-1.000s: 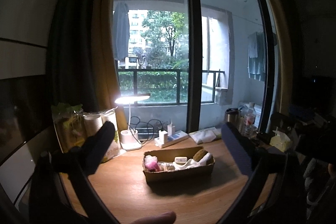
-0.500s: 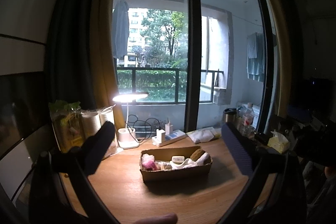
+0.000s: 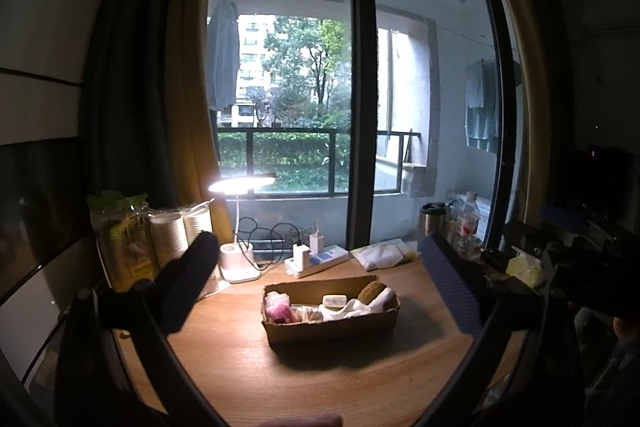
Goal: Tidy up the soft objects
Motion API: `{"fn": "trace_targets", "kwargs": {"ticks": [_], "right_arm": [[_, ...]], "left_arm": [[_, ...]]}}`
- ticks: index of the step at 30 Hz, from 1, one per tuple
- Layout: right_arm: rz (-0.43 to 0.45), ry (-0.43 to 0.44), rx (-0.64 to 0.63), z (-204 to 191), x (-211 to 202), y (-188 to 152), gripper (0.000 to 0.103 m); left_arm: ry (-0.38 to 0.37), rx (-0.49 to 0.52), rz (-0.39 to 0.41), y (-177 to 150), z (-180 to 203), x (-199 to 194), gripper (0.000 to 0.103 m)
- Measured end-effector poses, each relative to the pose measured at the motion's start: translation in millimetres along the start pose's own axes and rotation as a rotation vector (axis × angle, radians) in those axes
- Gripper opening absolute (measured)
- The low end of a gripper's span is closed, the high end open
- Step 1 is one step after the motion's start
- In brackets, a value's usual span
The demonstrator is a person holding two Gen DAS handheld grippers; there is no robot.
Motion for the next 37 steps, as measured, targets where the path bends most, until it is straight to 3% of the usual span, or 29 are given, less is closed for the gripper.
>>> {"fn": "trace_targets", "kwargs": {"ticks": [37], "right_arm": [[-0.017, 0.007, -0.003, -3.2, -0.8, -4.9, 0.082]], "left_arm": [[-0.028, -0.002, -0.02, -6.6, 6.3, 2.4, 0.102]]}}
Point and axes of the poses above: each gripper's, at about its wrist camera, not at the fingertips, and x roughly the way its jaws point, z to its right, y to its top, the point moved 5 cm from there along x, roughly the way its jaws point, and after that the axes turned 7 degrees about y, right-handed, at the moved point
